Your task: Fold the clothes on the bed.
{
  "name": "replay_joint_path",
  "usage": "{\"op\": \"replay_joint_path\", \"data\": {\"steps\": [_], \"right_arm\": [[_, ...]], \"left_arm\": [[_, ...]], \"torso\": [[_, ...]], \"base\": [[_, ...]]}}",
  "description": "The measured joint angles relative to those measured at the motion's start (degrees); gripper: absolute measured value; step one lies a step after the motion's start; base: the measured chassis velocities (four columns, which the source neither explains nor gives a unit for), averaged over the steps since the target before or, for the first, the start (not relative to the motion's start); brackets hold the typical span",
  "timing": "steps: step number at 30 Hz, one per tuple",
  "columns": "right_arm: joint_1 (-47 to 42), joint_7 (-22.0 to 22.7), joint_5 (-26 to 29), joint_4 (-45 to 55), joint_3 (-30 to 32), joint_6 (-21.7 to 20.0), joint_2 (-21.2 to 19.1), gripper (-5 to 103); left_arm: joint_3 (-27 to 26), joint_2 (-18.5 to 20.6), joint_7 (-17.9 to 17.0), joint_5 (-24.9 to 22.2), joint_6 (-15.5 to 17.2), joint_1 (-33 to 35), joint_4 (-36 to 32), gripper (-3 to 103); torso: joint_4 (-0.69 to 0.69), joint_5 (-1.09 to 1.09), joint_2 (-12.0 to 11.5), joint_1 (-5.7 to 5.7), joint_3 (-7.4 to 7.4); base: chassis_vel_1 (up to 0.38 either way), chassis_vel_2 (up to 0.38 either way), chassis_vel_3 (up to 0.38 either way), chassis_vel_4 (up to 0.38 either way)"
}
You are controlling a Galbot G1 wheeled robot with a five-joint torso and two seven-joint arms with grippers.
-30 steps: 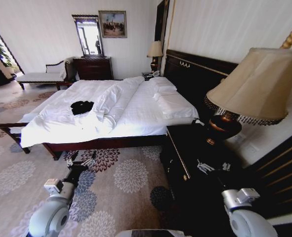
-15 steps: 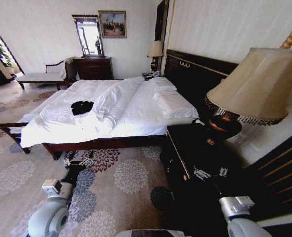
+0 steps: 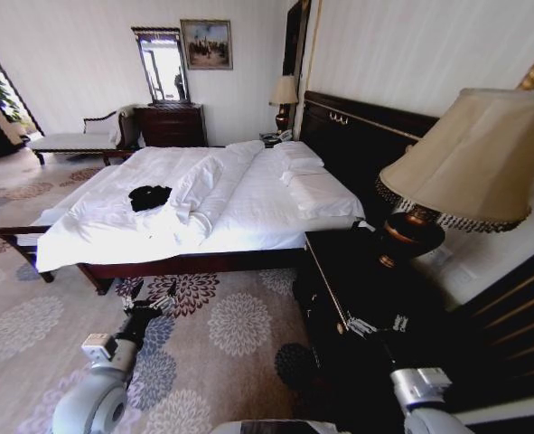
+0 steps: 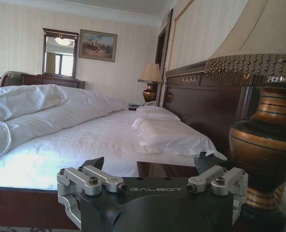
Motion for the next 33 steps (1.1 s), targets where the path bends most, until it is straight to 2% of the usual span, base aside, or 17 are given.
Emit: {"op": "replay_joint_path", "data": {"steps": [19,33], "right_arm": [[-0.6,0.5,0.2,0.0,-0.5,0.8,-0.1,100],[-0.5,0.7,0.2,0.1,-0.5,0.9,-0.2,100]], "left_arm": [[1.7,-2.0,-0.6,1.3,-0.2,0.5,-0.2,99],[3.1,-2.0,-0.6,2.0,-0.3,0.9,-0.4,99]], "torso": [[0.00,0.00,0.0,0.00,0.00],[0.00,0.00,0.0,0.00,0.00]], "base": [[-0.085,0.064,0.072,-0.065],[-0.091,0.097,0.092,-0.084]]}}
